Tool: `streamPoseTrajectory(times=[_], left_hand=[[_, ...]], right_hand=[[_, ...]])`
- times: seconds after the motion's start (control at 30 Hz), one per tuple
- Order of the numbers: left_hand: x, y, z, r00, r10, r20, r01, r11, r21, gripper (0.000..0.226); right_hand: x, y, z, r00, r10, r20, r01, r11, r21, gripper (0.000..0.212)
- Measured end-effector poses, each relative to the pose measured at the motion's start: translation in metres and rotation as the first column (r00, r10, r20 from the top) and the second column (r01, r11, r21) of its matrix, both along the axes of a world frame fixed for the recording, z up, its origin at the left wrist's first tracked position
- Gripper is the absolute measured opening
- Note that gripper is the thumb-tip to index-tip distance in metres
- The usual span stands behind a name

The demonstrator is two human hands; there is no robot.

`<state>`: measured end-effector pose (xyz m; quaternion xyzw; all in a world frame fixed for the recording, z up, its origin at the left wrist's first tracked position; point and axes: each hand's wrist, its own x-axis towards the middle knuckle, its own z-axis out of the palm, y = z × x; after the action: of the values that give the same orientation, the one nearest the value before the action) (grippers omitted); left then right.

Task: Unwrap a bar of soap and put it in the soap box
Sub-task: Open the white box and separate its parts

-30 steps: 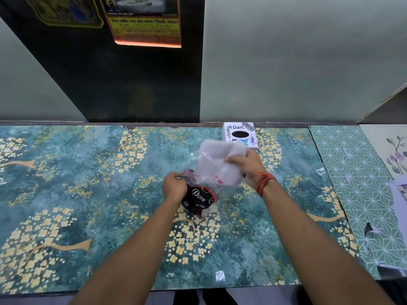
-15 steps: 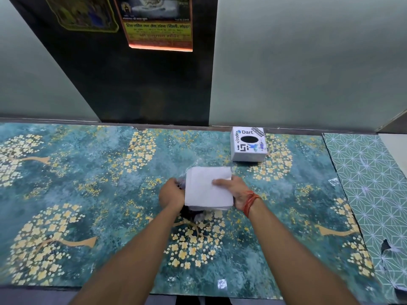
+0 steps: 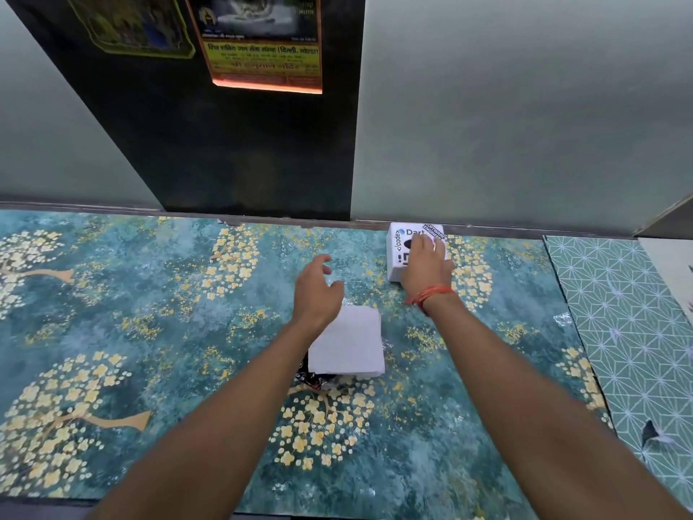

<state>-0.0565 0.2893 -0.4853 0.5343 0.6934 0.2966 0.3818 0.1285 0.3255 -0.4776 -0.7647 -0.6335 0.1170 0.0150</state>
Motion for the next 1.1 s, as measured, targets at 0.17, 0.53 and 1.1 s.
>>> streamPoseTrajectory(times=[0.17,0.53,1.1], left_hand=[[0.012,0.004,0.001,0.969,0.019,0.246,0.006,0.995,-0.097,0.044],[0.001,-0.022,0.027,0.712,0.052,0.700,0.201,0.941,-0.274,0.085],[-0.020,-0.033,0.048,0.861,-0.402,0.311,0.442,0.894,-0.068,0.114]], right_hand=[[0.030,0.007,-0.023,0.969,0.163,0.186,-0.140,0.981,-0.133,0.073],[-0.011,-0.073,0.033,0.524,0.110,-0.845,0.122,0.972,0.202,0.026],[-0.026,-0.083,0.087,0.234,-0.499,-0.835,0.300,0.854,-0.426,0.038]])
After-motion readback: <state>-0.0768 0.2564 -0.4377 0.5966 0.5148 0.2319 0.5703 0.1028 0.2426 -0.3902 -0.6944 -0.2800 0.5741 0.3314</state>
